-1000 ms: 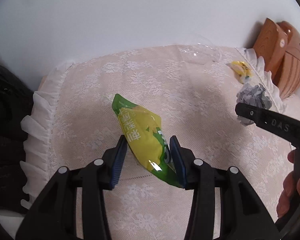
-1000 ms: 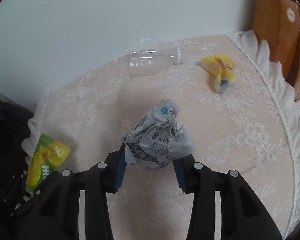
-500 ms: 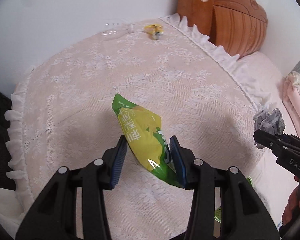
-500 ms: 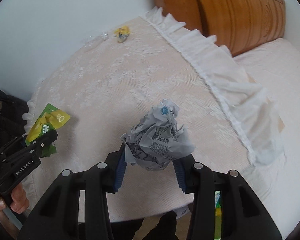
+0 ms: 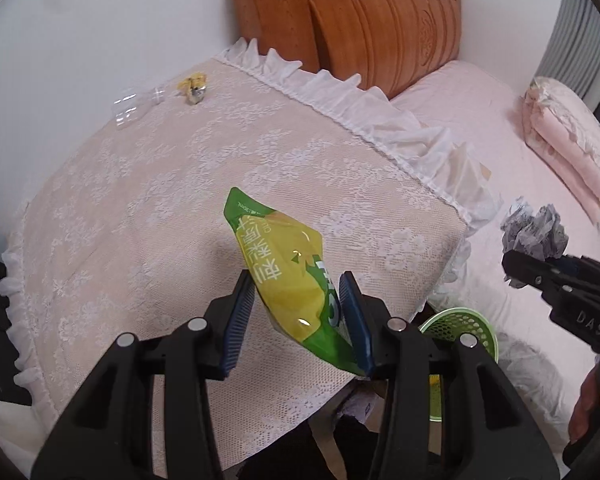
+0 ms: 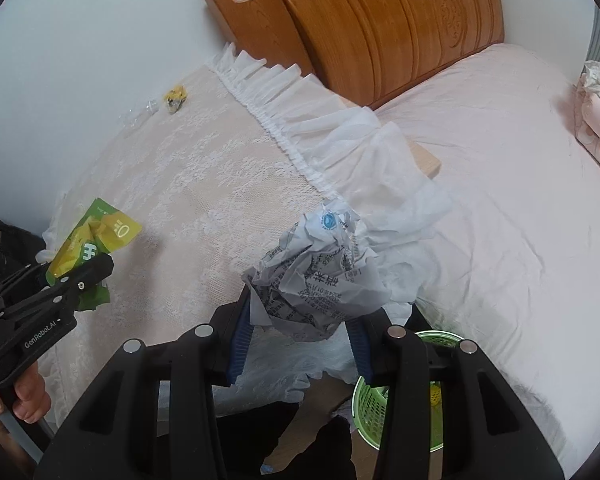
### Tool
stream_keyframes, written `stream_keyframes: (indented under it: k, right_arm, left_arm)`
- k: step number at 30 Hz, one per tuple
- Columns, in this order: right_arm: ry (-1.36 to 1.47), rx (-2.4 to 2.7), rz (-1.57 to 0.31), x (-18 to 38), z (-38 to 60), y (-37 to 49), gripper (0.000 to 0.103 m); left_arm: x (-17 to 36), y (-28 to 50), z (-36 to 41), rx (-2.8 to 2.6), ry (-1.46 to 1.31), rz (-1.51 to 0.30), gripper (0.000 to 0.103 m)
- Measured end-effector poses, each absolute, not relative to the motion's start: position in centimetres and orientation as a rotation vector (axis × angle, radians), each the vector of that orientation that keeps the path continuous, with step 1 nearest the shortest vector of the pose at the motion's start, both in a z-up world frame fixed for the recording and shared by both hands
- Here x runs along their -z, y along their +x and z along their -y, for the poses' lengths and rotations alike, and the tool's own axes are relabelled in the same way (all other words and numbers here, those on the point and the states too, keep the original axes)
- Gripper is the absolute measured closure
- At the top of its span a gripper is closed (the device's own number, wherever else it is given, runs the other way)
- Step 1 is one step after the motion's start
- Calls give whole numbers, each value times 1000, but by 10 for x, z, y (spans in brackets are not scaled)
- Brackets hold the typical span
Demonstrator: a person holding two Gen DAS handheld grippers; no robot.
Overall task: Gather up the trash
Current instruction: 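Carry both items over the wastebasket and open both grippers to drop them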
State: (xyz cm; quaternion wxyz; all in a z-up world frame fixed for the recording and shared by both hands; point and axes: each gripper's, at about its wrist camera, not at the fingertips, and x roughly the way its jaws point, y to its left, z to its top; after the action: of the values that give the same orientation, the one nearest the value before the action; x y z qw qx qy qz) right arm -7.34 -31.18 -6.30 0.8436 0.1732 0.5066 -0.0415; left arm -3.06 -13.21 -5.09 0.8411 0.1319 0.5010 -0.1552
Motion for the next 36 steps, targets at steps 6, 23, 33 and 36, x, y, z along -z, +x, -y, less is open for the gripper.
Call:
stream_keyframes:
  k: [6, 23, 33, 36]
  right_arm:
    - [355, 199, -1030, 61, 350, -129, 60]
    - [537, 478, -1155, 129, 448, -274, 58]
    - [547, 432, -1194, 153, 453, -279, 57]
    - [535, 401, -1214, 159, 447, -274, 57]
  left_arm:
    - [71, -77, 208, 562, 484, -1018, 59]
    - [171, -199, 360, 1070, 820, -1168, 21]
    - [135, -175, 336, 954, 755, -1103, 13]
    - [115, -161, 320, 902, 706, -1073, 9]
